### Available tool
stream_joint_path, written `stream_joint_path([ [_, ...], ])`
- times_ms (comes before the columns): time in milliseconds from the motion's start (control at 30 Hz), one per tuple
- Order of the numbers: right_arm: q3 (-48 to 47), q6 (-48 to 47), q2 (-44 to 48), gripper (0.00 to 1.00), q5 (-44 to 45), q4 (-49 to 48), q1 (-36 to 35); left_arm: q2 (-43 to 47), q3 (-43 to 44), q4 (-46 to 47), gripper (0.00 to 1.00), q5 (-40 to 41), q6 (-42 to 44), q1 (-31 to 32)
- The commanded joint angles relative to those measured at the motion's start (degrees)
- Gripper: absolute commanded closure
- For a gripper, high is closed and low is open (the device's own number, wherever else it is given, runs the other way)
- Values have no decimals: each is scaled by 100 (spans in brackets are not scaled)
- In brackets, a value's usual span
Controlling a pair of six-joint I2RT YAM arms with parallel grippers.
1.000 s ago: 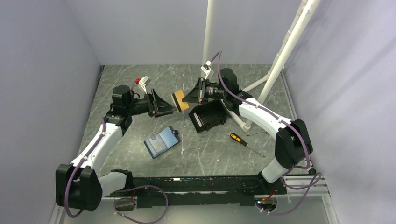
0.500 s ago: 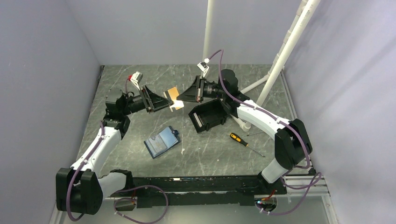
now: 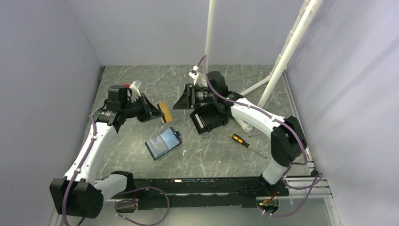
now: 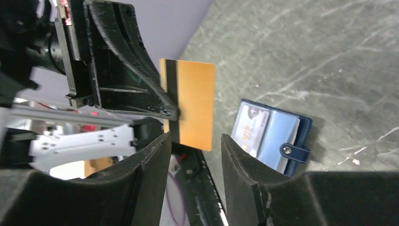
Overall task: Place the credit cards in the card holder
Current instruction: Pick up the credit card from the storage box, then insert the credit card into the card holder.
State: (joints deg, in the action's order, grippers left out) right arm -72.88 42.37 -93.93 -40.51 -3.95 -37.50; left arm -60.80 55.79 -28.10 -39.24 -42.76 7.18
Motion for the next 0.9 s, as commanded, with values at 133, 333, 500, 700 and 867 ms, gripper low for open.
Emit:
stream_joint_path([
  [133,-906,-1423,-1560,69,-11,1377,-858,-234,-409,-2391,100,1881,810,-41],
  [333,-771,-1424,-2121,72,-157,1065,-935,-805,-618,-1962,100,1437,832,-40],
  [500,-633,-1517,-2354,73,181,1064,-921,-1327,-918,-1445,100,1196,751,-36],
  [700,-412,-1609,-2558,75,272,973,-822,-1370,-1456,-934,100,1024,532,-32],
  [867,-333,-1650,-2626,76,337,923,-812,-1072,-1815,-568,100,935,404,-32],
])
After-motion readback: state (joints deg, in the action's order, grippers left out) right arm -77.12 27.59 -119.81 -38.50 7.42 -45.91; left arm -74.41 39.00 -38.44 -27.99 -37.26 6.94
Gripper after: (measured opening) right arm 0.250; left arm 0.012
